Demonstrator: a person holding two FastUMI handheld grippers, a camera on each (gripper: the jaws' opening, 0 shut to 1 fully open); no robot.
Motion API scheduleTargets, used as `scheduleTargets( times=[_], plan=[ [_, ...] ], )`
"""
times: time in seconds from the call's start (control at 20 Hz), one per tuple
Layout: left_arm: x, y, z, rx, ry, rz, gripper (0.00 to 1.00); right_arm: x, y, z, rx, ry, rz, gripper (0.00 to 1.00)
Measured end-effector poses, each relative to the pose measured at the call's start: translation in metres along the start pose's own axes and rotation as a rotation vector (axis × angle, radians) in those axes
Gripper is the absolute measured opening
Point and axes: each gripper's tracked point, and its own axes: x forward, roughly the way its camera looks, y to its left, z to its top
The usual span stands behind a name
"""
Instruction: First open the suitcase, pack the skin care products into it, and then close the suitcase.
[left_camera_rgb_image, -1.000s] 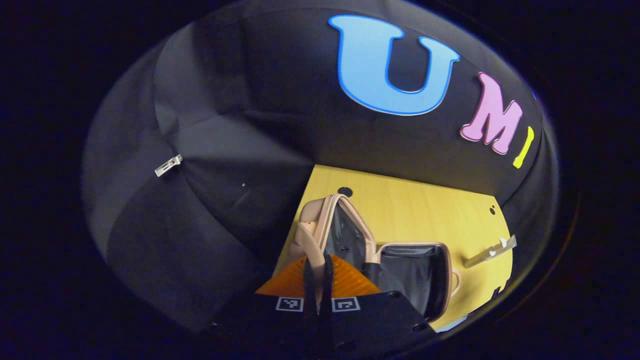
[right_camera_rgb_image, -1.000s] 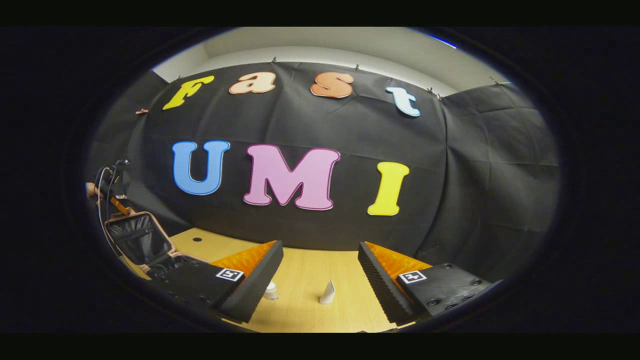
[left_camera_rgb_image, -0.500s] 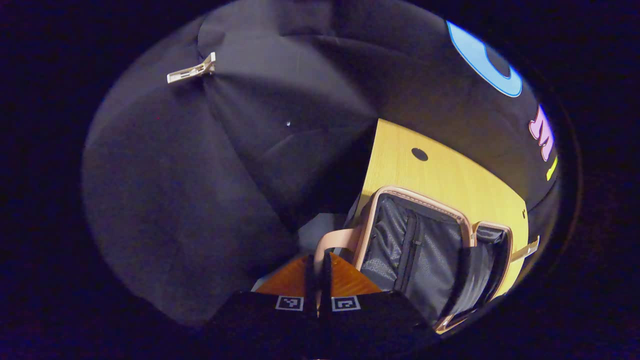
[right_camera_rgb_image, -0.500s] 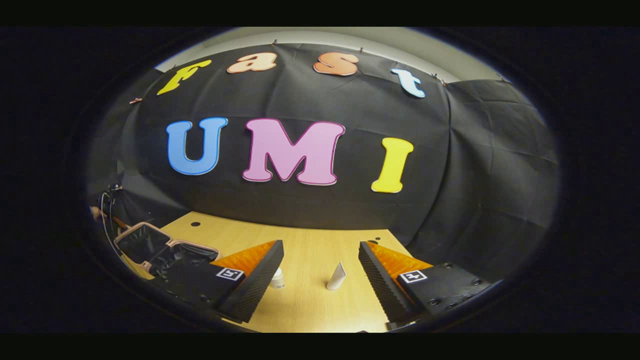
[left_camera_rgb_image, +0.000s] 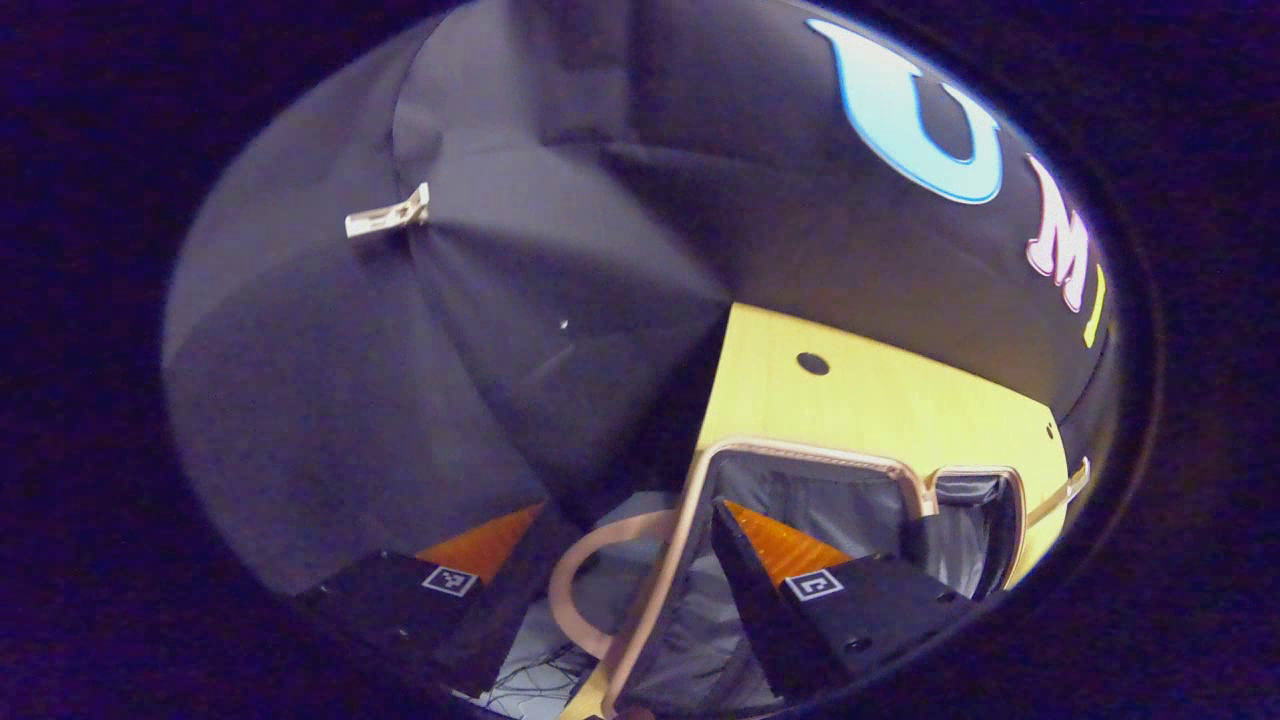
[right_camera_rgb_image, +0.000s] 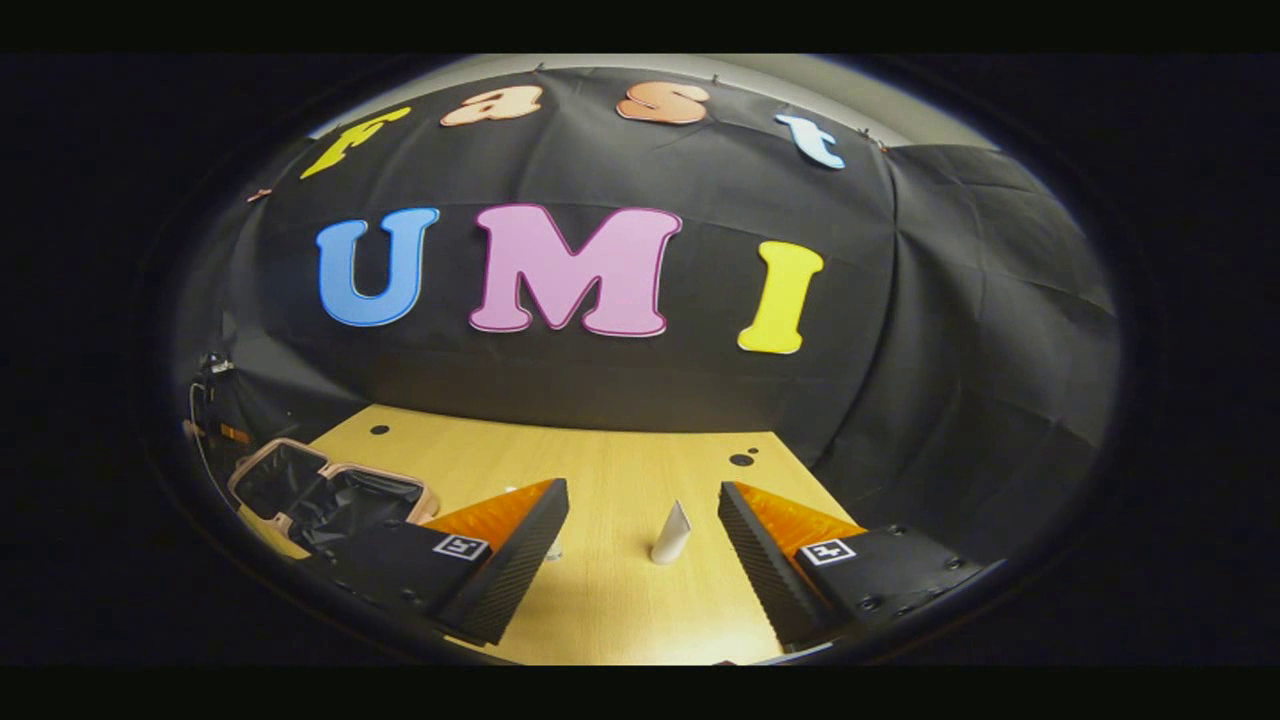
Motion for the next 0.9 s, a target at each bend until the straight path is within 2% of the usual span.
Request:
scheduleTargets(
  times=[0.1, 0.2, 0.35, 0.45, 0.6, 0.75, 0.9],
  plan=[
    [-0.029, -0.074, 0.016, 0.068, -0.070, -0.090, 0.96, 0.005, -0.010, -0.012, -0.012, 0.012, -0.009, 0.96],
    [-0.064, -0.167, 0.015, 0.129, -0.124, -0.246, 0.96, 0.013, -0.020, -0.024, -0.028, 0.024, -0.004, 0.96],
    [-0.112, -0.312, -0.005, 0.183, -0.143, -0.451, 0.97, 0.029, -0.028, -0.047, -0.024, 0.051, 0.024, 0.96],
    [-0.140, -0.403, -0.030, 0.192, -0.126, -0.543, 0.96, 0.039, -0.033, -0.060, -0.038, 0.069, 0.045, 0.96],
    [-0.154, -0.500, -0.071, 0.230, -0.069, -0.605, 0.97, 0.056, -0.038, -0.083, -0.050, 0.098, 0.096, 0.96],
    [-0.143, -0.554, -0.116, 0.309, -0.006, -0.605, 0.97, 0.079, -0.040, -0.111, -0.050, 0.148, 0.146, 0.97],
    [-0.124, -0.597, -0.143, 0.325, 0.052, -0.588, 0.97, 0.103, -0.038, -0.136, -0.065, 0.193, 0.194, 0.96]
  ],
)
